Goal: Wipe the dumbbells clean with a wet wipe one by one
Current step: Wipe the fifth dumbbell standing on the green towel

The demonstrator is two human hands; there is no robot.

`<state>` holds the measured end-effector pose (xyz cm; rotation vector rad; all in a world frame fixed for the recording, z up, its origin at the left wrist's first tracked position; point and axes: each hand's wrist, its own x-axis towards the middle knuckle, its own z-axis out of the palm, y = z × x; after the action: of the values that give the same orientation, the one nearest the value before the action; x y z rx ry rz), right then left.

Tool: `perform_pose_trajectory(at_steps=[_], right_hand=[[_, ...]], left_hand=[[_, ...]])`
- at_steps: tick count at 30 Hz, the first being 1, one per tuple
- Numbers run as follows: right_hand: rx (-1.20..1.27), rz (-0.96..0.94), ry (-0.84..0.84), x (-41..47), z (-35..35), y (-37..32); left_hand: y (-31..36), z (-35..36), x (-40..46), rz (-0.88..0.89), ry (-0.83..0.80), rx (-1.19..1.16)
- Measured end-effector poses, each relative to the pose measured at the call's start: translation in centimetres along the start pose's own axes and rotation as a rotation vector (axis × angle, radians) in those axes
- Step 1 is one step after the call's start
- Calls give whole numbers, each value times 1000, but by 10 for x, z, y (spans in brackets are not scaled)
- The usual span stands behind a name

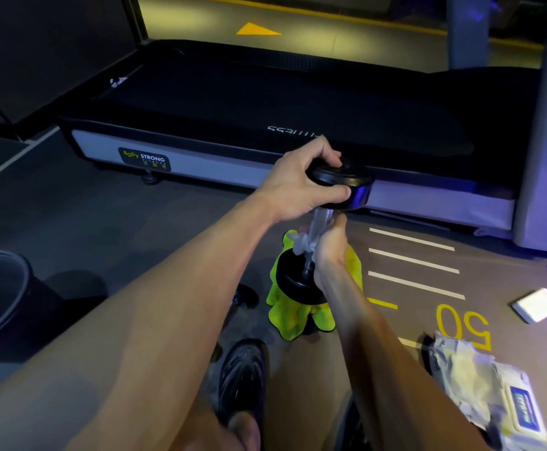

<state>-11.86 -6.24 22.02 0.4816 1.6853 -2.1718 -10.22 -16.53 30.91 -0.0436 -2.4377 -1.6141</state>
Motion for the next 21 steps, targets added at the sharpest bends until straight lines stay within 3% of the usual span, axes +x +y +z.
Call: perform_pose_trajectory(at_steps=[6,10,17,21], right_hand=[[-189,69,-179,21,-5,-17],[-85,90,-214,18,-2,-9],[-343,-276,215,-20,1,13],[-410,-447,246,-32,11,32]], left_hand=[[-1,-1,3,-9,5,6],[-2,-1,3,-14,16,6],[0,-3,3,11,23,76],[-1,-3,5,2,70,105]])
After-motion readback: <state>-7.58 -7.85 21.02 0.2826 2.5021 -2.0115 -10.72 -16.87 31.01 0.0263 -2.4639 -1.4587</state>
